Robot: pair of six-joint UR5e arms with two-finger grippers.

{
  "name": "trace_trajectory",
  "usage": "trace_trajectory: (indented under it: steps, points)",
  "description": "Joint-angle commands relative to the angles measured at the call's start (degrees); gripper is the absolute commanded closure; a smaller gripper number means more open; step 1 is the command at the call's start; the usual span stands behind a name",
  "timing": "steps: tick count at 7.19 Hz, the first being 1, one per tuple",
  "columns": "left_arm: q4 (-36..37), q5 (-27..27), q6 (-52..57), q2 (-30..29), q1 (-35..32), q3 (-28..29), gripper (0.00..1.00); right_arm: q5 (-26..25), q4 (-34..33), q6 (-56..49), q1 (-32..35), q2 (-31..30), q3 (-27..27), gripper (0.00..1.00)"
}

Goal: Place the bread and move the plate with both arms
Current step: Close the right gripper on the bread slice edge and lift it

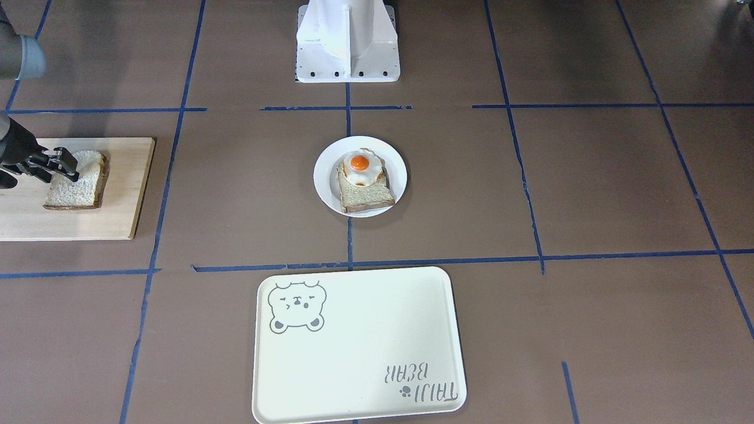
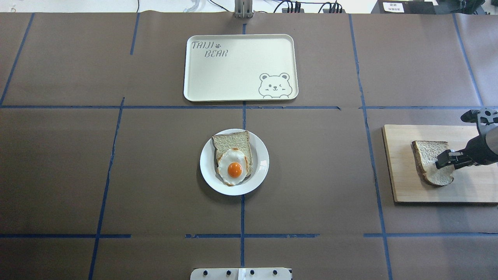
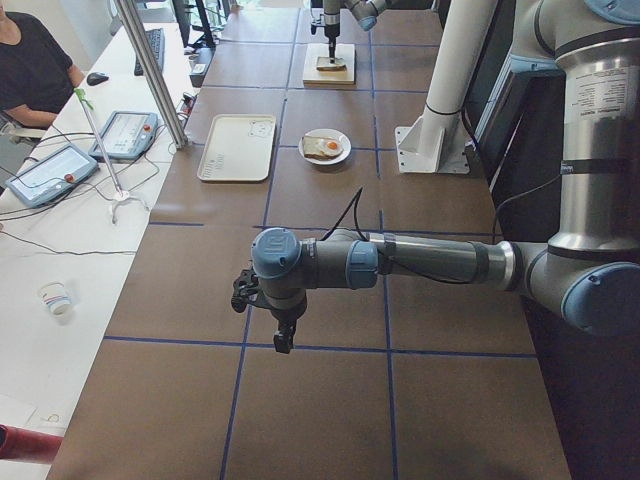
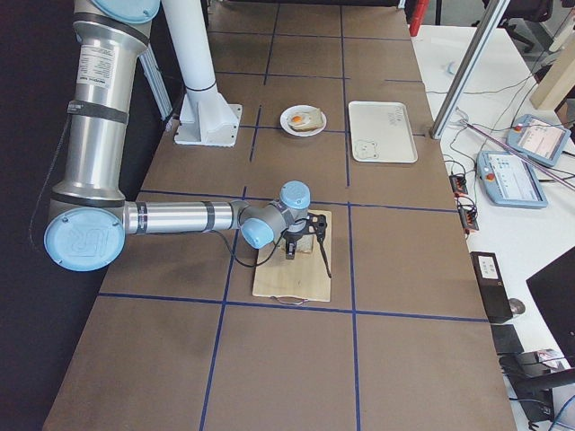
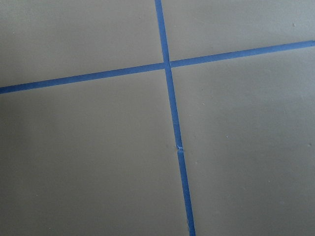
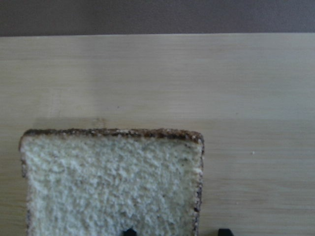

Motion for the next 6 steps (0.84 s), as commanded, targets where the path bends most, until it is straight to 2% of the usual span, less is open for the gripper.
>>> trace_trajectory:
  steps: [1, 2, 6]
  points:
    - [0.0, 0.1, 0.0, 0.0, 0.0, -0.3, 0.00, 0.1, 0.0, 0.0, 0.1, -0.1, 0.3, 0.93]
    - [0.0, 0.1, 0.0, 0.0, 0.0, -0.3, 0.00, 0.2, 0.1, 0.0, 0.2, -0.2, 0.6, 0.97]
    - [0.1, 0.1, 0.0, 0.0, 0.1, -0.3, 0.00, 0.2, 0.0, 0.1, 0.3, -0.4, 0.9, 1.00]
